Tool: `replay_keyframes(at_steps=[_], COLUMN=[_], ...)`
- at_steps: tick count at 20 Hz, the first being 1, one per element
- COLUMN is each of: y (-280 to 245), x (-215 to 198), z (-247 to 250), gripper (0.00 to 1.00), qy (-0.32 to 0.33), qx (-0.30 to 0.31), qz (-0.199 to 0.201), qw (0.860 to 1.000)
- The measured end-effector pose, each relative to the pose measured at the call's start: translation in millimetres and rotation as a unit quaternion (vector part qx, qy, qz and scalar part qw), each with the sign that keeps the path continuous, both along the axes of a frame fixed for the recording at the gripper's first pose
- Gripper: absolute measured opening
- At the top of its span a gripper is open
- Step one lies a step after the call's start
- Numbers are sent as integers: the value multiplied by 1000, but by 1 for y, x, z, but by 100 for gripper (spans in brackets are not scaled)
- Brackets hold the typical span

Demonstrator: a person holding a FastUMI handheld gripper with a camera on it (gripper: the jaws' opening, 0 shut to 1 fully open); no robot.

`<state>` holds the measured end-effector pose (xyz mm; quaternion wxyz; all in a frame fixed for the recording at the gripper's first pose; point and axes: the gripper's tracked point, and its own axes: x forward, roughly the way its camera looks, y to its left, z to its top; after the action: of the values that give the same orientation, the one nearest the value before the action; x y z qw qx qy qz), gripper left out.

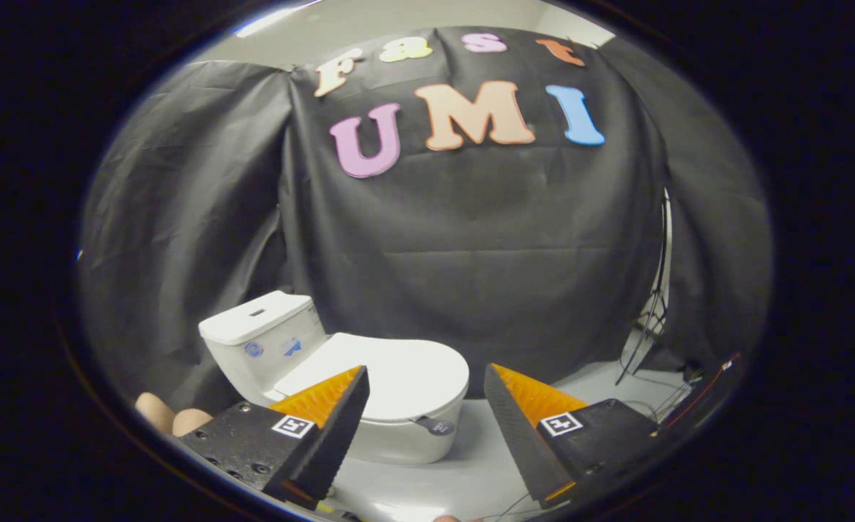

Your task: Open the toilet lid.

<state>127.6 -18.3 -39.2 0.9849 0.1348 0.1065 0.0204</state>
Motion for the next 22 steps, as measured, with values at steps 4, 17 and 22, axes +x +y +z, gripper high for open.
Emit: replay_keyframes(at_steps=[4,17,22], y=[0,24,35], x=[38,111,132], z=[-1,-120,-160], gripper=[97,97,97], qy=[-29,128,186], qx=[65,303,364], qz=[27,39,22], qw=[997,944,912])
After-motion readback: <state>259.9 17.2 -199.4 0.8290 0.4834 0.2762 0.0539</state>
